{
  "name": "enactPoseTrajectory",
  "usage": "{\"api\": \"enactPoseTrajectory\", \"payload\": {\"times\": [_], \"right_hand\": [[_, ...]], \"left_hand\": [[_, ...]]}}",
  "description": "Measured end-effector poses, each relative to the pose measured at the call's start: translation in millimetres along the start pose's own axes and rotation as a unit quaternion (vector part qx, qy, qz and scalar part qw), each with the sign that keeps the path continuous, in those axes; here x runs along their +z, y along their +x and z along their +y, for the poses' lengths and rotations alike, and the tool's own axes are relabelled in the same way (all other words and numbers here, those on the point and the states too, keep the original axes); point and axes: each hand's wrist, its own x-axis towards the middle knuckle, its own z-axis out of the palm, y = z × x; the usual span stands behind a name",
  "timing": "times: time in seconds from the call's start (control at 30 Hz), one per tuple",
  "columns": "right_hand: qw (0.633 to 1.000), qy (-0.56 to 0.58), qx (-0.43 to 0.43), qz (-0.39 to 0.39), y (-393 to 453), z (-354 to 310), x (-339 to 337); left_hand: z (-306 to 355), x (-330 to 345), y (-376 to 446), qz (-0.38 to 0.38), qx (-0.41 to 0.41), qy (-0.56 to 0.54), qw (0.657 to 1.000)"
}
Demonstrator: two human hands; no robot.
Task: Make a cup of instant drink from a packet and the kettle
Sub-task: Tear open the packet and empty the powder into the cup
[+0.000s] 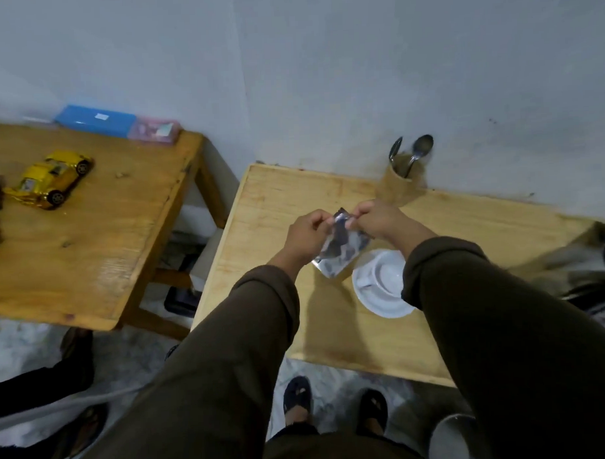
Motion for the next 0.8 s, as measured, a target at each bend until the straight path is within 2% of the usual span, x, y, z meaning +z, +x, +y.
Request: {"api": "enactPoseTrajectory", "payload": {"times": [0.17, 0.47, 0.6, 0.8], "right_hand": [[0.993, 0.080, -0.073, 0.046, -24.2, -0.5, -38.8], [0.983, 0.054, -0.136, 0.106, -53.2, 14.5, -76.9], [0.979, 0.091, -0.154, 0.095, -59.2, 20.1, -82.4], [0.977, 0.073, -0.165, 0.116, -60.4, 22.6, -82.1]], "left_hand": [[40.4, 9.9, -1.8, 0.007, 0.037, 0.013, 0.999], [89.0, 35.1, -18.7, 0.045, 0.069, 0.050, 0.995], [95.7, 40.2, -25.2, 0.068, 0.054, 0.046, 0.995], [99.6, 43.0, -31.1, 0.080, 0.056, 0.060, 0.993]]}}
